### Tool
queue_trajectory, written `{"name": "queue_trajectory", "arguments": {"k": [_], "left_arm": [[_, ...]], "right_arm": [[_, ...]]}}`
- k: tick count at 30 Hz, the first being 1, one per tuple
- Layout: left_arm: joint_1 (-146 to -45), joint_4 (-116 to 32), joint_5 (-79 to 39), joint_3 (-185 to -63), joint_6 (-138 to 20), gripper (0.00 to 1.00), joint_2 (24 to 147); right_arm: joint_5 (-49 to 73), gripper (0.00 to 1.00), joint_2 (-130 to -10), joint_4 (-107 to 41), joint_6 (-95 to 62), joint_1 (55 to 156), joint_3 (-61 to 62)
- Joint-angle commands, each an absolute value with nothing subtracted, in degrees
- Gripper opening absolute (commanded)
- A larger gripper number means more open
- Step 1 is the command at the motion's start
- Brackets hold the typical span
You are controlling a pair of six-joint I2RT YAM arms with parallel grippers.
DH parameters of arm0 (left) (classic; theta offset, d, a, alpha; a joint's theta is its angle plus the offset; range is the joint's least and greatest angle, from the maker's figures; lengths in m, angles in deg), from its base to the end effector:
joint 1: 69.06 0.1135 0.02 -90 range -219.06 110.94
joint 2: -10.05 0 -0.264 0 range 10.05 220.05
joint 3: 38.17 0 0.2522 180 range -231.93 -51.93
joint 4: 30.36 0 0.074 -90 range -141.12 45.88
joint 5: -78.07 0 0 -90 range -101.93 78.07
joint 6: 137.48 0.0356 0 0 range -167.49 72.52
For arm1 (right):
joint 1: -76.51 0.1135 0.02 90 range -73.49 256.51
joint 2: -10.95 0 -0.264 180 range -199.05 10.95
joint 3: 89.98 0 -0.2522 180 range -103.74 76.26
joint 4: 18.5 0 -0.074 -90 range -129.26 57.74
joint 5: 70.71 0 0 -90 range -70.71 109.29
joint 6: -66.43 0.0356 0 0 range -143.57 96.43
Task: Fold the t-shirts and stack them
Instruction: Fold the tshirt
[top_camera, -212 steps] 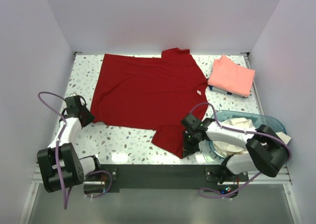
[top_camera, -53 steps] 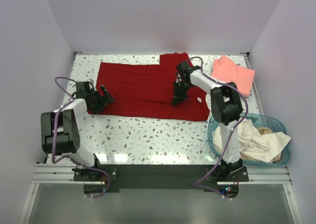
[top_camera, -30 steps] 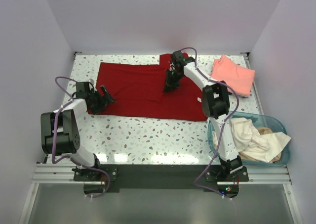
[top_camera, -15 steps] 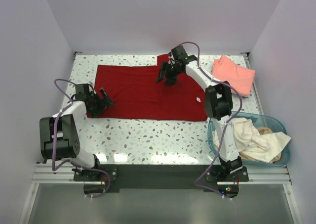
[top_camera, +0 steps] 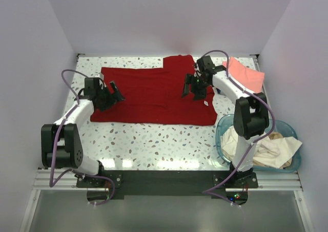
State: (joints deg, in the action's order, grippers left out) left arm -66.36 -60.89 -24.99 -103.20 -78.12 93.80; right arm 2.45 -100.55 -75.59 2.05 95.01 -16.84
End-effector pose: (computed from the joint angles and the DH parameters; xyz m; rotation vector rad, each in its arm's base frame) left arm 0.3011 0.0061 0.2127 -0.6055 2.3867 -0.4938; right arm 0.3944 0.1428 0.2435 0.0678 2.7258 0.6315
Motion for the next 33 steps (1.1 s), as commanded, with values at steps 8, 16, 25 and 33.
{"name": "queue_trajectory", "arguments": {"k": [8, 16, 25, 33], "left_arm": [[-68.54, -52.29, -26.97, -101.33, -83.43, 0.94, 104.97], [-61.88, -55.1, -20.55, -95.27, -82.47, 0.95, 105.33], [-55.26, -55.19, -20.89, -91.4, -77.19, 0.97, 100.67], [-55.27, -56.07, -22.04, -92.19, -75.44, 0.97, 98.65]], "right_arm": [[6.28, 0.7, -104.09, -74.18, -0.9, 93.82, -9.18], [4.44, 0.7, -106.12, -73.92, -0.9, 95.66, -7.07], [4.26, 0.7, -106.12, -75.23, 0.24, 101.38, -6.19], [8.38, 0.7, -97.26, -79.18, 0.07, 101.38, -6.62]]}}
